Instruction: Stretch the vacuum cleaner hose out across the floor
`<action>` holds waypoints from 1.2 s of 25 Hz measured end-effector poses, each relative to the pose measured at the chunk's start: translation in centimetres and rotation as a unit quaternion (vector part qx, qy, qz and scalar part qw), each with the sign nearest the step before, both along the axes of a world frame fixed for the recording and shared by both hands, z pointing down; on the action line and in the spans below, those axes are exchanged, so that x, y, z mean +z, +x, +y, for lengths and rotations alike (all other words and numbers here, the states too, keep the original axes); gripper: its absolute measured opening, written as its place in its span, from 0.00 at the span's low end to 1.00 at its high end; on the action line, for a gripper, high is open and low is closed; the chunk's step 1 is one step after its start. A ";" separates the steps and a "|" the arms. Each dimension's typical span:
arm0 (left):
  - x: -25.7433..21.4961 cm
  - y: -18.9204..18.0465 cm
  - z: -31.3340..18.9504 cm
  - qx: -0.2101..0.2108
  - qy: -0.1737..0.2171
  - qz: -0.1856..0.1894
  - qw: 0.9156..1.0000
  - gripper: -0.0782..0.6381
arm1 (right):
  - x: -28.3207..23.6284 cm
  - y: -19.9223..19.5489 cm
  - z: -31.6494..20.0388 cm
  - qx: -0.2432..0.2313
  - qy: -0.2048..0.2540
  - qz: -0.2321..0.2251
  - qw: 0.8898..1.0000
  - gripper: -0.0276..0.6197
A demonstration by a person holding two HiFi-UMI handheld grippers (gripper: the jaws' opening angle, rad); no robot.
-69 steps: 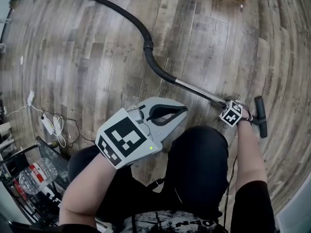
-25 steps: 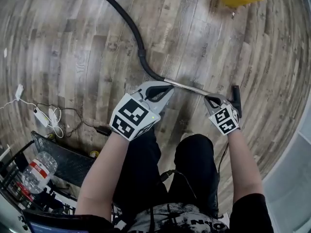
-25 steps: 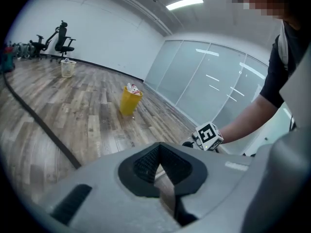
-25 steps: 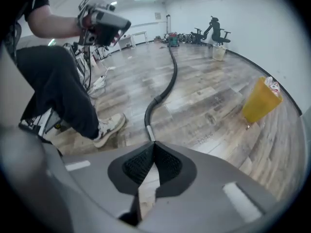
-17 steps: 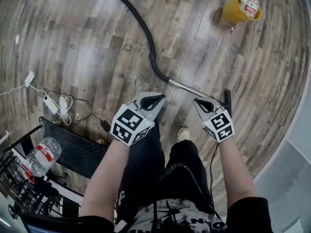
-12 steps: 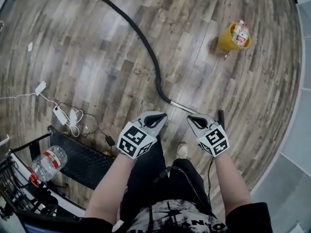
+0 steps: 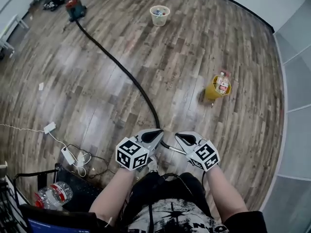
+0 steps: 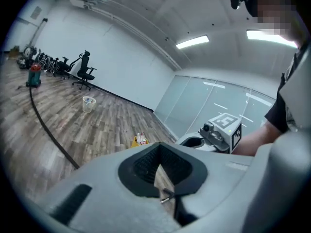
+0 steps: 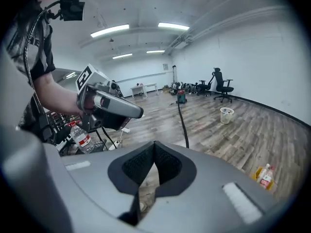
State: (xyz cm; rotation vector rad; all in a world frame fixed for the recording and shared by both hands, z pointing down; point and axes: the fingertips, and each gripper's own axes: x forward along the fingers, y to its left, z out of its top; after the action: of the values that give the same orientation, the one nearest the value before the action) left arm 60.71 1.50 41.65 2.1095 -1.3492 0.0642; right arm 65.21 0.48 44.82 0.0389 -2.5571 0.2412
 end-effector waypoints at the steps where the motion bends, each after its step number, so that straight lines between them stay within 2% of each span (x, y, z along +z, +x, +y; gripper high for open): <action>1: -1.2 -0.1 -0.3 0.002 0.012 -0.009 1.000 0.11 | -0.9 -0.4 -0.2 0.000 0.006 -0.009 1.000 0.05; 9: -7.0 2.1 -0.8 -0.023 0.052 -0.058 0.997 0.11 | -8.0 1.2 -1.4 -0.016 0.013 -0.085 0.996 0.05; 13: -9.5 3.0 -1.9 -0.059 0.076 -0.047 0.994 0.11 | -10.4 2.4 -3.2 -0.050 0.041 -0.098 0.993 0.05; 17: -11.3 4.4 -2.4 -0.092 0.089 -0.039 0.991 0.11 | -11.8 4.7 -4.0 -0.057 0.051 -0.111 0.991 0.05; 23: -11.8 9.1 -3.2 -0.108 0.089 -0.071 0.988 0.11 | -12.6 9.2 -5.2 -0.075 0.068 -0.131 0.986 0.05; 30: -11.5 13.2 -3.3 -0.115 0.103 -0.090 0.984 0.11 | -12.2 13.2 -6.2 -0.080 0.058 -0.151 0.984 0.05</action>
State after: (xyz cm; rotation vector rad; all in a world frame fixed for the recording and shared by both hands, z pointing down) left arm 73.91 -1.79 30.15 2.1394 -1.7663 0.0203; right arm 78.37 -5.72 32.61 -0.1719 -2.8546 0.0368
